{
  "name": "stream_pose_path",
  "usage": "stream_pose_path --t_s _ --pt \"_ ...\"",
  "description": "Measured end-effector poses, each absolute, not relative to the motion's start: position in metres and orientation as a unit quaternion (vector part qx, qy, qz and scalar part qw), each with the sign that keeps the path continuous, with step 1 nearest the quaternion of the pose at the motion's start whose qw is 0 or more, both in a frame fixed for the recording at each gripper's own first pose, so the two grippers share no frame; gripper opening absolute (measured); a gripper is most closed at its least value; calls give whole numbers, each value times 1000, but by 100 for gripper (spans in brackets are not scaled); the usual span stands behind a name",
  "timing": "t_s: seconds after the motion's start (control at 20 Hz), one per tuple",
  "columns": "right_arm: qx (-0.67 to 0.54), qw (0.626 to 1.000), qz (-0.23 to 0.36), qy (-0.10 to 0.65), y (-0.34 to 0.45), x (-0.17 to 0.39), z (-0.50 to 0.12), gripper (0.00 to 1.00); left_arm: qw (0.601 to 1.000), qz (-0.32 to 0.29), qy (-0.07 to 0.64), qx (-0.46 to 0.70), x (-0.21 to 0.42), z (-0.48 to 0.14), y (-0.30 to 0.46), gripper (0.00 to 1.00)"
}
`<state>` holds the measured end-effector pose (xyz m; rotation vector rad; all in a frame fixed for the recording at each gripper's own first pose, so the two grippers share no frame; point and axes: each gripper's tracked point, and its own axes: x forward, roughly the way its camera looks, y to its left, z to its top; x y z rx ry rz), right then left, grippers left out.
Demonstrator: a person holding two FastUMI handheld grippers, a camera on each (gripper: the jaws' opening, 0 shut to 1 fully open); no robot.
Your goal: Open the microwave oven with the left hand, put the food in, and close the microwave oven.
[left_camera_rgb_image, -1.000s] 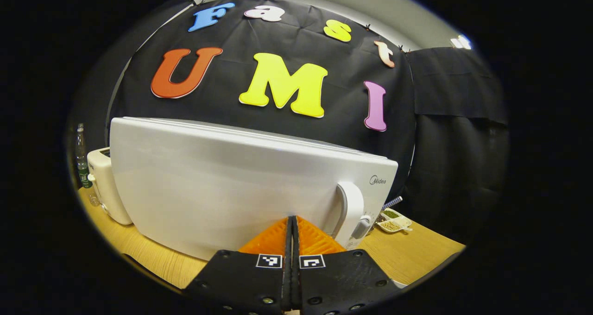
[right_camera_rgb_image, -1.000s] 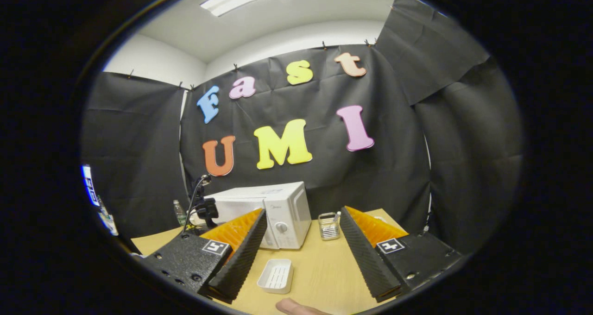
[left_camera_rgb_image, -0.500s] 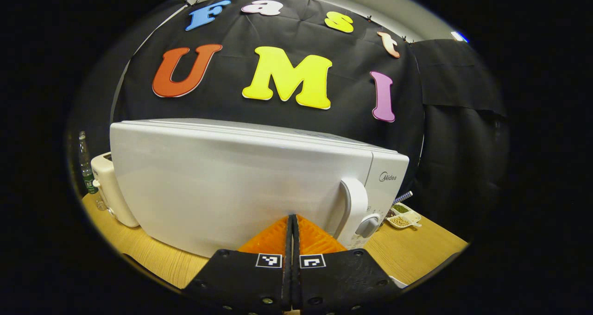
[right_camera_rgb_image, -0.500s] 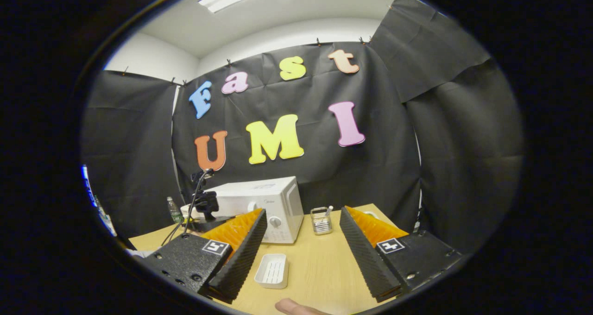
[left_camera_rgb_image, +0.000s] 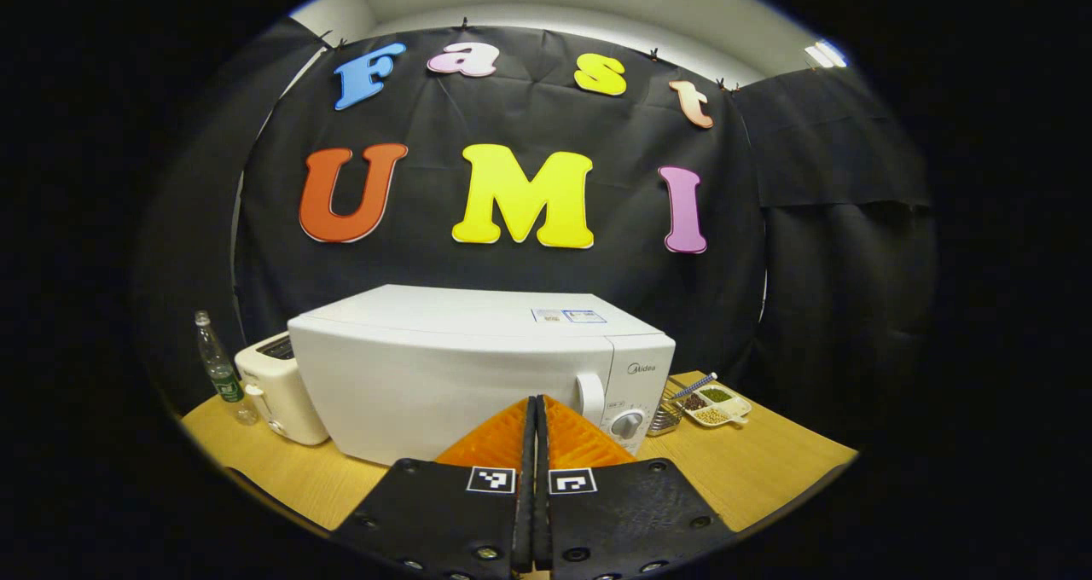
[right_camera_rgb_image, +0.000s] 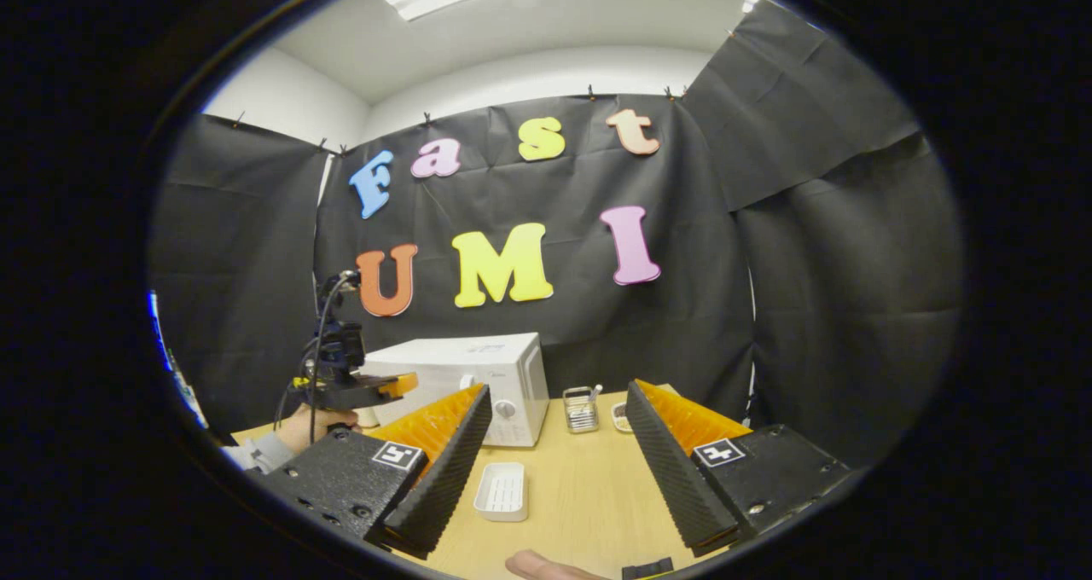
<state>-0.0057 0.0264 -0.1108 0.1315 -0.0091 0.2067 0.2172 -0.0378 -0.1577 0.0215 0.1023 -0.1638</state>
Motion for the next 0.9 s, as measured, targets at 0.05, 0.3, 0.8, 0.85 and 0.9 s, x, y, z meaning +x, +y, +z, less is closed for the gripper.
stream_pose_path --t_s 0.05,0.3,0.8,0.85,0.9 --pt "67 992 102 -6 25 -11 -110 91 995 -78 54 12 200 -149 -37 0" --pt "72 992 98 -27 21 -28 -80 100 999 -7 46 15 117 -98 -11 94" --pt "68 989 123 -35 43 -70 -56 92 1000 10 -12 11 -31 -33 0 81" --pt "67 990 122 -39 44 -73 -54 92 1000 11 -19 19 -43 -29 -2 81" --pt "68 989 119 -46 44 -79 -49 91 999 10 -27 25 -55 -26 -5 81"
